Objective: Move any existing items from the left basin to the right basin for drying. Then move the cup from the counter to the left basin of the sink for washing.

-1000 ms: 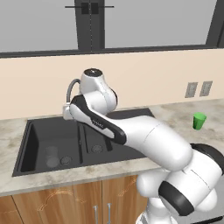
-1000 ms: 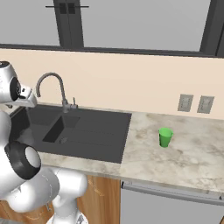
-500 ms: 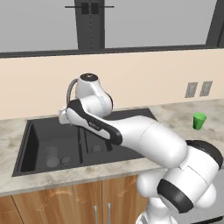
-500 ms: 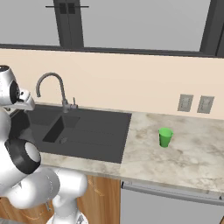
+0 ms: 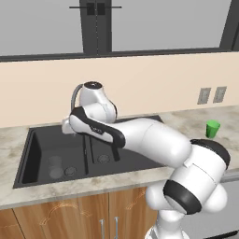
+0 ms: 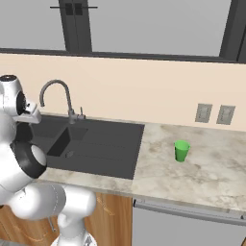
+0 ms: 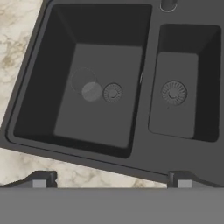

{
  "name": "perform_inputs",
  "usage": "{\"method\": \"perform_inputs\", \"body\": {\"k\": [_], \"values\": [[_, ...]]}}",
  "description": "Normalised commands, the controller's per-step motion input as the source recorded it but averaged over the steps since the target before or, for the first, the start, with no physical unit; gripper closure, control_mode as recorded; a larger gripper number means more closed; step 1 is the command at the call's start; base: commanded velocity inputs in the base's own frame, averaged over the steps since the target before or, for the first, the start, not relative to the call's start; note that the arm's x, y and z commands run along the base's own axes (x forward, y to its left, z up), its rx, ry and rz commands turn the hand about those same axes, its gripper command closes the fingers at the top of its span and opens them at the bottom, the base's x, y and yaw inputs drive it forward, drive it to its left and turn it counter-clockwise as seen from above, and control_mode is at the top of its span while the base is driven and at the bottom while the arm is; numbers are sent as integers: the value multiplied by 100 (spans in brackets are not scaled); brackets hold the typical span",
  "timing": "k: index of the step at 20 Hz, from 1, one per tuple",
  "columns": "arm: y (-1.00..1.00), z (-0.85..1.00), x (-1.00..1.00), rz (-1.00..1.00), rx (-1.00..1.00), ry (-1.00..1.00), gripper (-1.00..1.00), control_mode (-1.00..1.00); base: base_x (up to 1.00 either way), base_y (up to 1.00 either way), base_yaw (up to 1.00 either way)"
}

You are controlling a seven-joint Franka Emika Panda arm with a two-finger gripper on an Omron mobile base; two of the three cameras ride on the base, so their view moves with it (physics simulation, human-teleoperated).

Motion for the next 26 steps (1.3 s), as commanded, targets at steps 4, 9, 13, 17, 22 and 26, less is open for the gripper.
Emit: {"method": "perform_inputs", "body": {"k": [4, 9, 13, 17, 22, 26], "values": [[21, -9, 13, 1, 0, 6, -100, -100, 0, 0, 0], [21, -8, 0, 0, 0, 2, -100, -100, 0, 0, 0], [16, -11, 0, 0, -1, 0, -100, -100, 0, 0, 0], [14, -10, 0, 0, -2, 0, -100, -100, 0, 0, 0], [8, -9, 0, 0, 0, 0, -100, -100, 0, 0, 0], [5, -7, -1, -1, 0, 0, -100, -100, 0, 0, 0]]}}
